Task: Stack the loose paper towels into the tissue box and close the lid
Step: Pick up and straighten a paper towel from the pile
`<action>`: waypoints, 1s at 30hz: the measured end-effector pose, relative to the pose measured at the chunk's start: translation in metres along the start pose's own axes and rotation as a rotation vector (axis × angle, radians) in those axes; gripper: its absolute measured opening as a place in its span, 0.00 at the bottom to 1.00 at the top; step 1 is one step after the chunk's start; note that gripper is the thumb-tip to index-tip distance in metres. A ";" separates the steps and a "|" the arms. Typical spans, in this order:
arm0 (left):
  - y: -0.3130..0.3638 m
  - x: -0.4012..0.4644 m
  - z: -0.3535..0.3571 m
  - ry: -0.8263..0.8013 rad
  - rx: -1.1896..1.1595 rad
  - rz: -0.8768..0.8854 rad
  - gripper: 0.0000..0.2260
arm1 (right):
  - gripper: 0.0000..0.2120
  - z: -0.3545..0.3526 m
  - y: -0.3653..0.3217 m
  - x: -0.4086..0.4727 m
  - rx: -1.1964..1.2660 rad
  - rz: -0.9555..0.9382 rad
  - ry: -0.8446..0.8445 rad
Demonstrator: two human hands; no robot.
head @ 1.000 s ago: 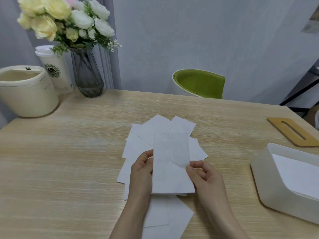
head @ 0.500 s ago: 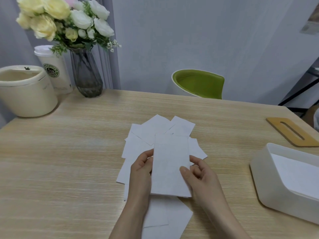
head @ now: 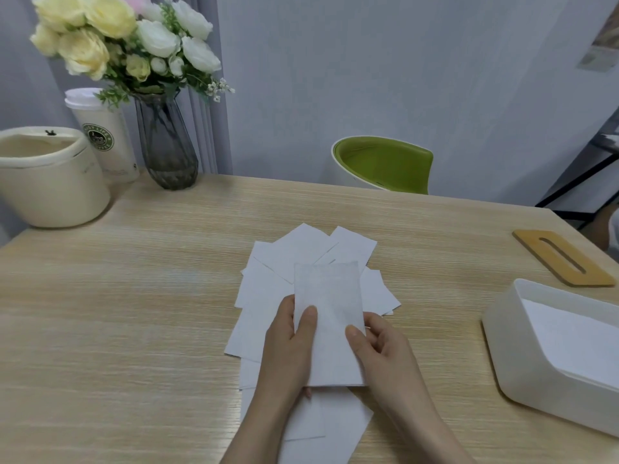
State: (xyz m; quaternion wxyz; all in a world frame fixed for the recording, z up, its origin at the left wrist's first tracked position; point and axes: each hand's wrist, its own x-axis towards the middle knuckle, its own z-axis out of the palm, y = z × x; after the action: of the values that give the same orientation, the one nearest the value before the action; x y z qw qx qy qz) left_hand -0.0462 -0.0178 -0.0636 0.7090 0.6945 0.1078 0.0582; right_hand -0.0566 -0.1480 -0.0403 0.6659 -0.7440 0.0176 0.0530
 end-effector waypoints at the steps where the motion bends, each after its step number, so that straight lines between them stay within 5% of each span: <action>1: 0.000 0.000 -0.001 0.014 -0.002 -0.002 0.04 | 0.07 0.000 0.000 0.000 -0.004 0.001 0.000; 7: 0.007 0.006 -0.019 0.142 -0.045 0.005 0.05 | 0.07 -0.006 0.001 0.006 -0.046 -0.034 0.043; 16: 0.002 0.022 -0.070 0.317 -0.139 0.012 0.06 | 0.11 -0.008 -0.003 0.052 -0.862 -0.362 0.027; 25: -0.006 0.021 -0.071 0.400 -0.119 0.039 0.07 | 0.21 0.041 0.000 0.107 -1.059 -0.447 -0.033; 30: -0.007 0.022 -0.071 0.439 -0.132 0.017 0.08 | 0.16 0.049 0.003 0.117 -1.200 -0.530 0.035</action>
State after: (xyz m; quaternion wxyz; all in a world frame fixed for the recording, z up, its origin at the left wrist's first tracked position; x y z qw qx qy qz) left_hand -0.0420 0.0563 -0.0734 0.7117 0.6183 0.2498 0.2208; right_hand 0.0564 -0.0944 -0.0606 0.1254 -0.9662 -0.1881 -0.1241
